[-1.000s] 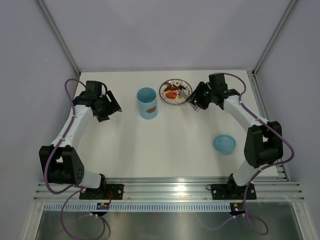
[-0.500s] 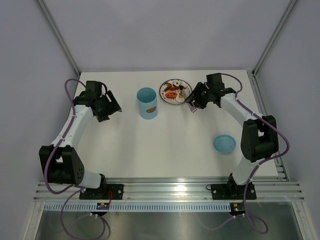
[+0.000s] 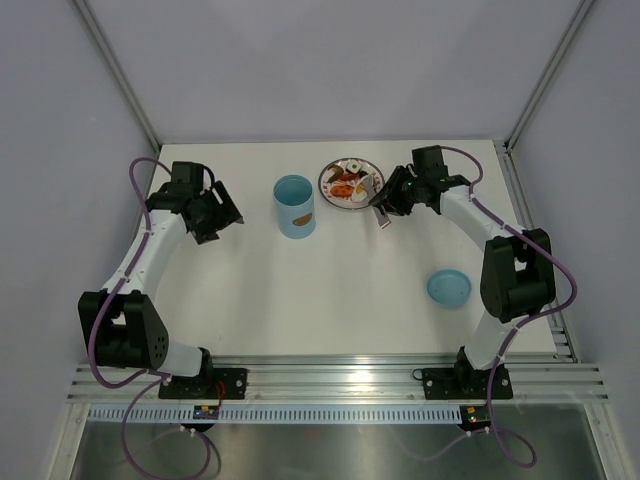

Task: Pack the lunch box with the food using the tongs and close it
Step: Pick up the fake food from the plate, then place the fake food in the packing box.

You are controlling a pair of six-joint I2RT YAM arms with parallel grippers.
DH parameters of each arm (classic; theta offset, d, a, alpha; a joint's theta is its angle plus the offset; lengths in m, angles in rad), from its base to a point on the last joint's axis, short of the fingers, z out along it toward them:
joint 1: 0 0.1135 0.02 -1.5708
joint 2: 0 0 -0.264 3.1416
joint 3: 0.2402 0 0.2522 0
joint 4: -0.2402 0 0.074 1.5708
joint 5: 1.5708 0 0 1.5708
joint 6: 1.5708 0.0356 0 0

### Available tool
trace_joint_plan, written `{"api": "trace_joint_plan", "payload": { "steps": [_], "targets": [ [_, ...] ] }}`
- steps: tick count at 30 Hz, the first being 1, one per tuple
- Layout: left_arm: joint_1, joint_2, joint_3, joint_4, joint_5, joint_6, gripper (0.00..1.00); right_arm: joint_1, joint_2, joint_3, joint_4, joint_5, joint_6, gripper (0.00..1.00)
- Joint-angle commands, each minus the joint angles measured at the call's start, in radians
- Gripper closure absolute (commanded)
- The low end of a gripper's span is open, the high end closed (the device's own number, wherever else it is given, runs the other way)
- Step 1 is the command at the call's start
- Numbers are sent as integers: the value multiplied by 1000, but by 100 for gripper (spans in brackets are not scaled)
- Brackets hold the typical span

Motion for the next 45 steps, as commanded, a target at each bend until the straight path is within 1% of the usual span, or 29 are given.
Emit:
{"api": "trace_joint_plan", "payload": {
  "steps": [1,2,6,23,32,39,45],
  "targets": [
    [7,-5,-10,28,-2,15,25,-2,-41,40,43,-35,-8,77],
    [7,-7,-8,26,0,15,25,-2,-54,40,43,-35,-6,85],
    [5,-8,-8,26,1,15,25,-4,-78,40,44,-35,-3,100],
    [7,-13,-7,26,11,17,25,-4,-167,50,24,-10,3,100],
    [5,10,-19,46,35,15,25,7,-233,118,-11,-21,0,100],
    [5,31,-17,62,57,6,25,67,-270,226,-60,-15,-29,100],
    [5,27,-13,54,52,8,25,169,-264,291,-86,-15,-57,100]
  ]
}}
